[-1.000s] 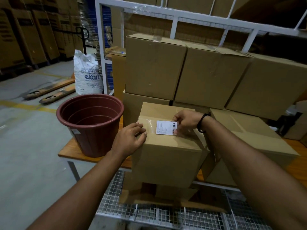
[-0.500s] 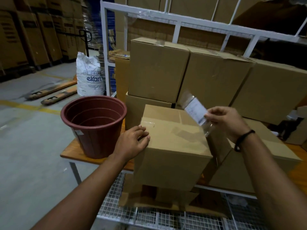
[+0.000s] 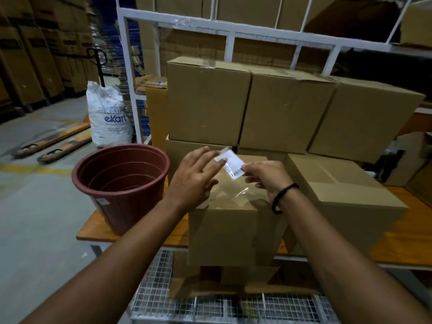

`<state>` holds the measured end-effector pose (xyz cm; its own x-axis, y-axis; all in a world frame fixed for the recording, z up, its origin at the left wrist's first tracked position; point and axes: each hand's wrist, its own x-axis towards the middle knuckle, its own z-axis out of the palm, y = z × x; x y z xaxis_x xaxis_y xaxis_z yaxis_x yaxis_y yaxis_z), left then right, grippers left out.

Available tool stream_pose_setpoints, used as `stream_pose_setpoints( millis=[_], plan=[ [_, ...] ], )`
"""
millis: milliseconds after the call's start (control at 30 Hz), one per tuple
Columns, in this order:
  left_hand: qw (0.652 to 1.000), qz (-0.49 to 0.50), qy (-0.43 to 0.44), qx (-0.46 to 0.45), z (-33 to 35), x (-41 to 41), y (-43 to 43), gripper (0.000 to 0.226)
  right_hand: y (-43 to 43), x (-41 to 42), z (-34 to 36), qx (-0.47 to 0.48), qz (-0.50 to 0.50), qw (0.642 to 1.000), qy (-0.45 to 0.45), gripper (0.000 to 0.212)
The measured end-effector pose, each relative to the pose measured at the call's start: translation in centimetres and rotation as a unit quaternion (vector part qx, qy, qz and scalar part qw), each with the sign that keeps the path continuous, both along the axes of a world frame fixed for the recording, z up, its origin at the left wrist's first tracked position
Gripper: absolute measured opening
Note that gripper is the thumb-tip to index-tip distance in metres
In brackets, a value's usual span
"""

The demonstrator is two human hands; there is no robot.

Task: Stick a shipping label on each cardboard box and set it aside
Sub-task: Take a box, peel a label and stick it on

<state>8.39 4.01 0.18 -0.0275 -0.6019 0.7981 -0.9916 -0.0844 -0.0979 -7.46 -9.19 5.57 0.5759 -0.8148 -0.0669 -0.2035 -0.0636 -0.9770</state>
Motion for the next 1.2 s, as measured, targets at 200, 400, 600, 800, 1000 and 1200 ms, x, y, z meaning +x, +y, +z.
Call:
stream_pose_setpoints(
  millis=[200,400,600,800,1000,1200],
  plan=[
    [0.992,-0.026,-0.096,-0.073,-0.2,0.7,-2.1,0.021,0.1,0.4,0.3,-0.01,0.048,0.999,0.01,0.01],
    [0.992,0.004,0.092,-0.083,0.7,2.1,-2.3,0.017,-4.3,2.5,1.2,0.025,0.171,0.985,0.017,0.021],
    [0.816,-0.034,0.572,-0.075,2.1,3.6,-2.0,0.022,-5.1,7.9,0.4,-0.012,0.294,0.955,-0.035,0.026],
    [0.746,0.013,0.657,-0.105,2.2,6.6,0.7,0.016,-1.2,14.2,-0.1,0.013,0.324,0.946,0.003,0.021],
    [0.839,0.356,0.389,0.134,-0.5,14.0,9.8,0.026,2.0,21.6,-0.7,0.105,0.289,0.95,0.049,0.013],
    [0.838,0.338,0.354,0.243,-4.0,17.2,14.9,0.034,6.2,29.2,-3.4,0.065,0.275,0.945,0.166,0.031]
  ],
)
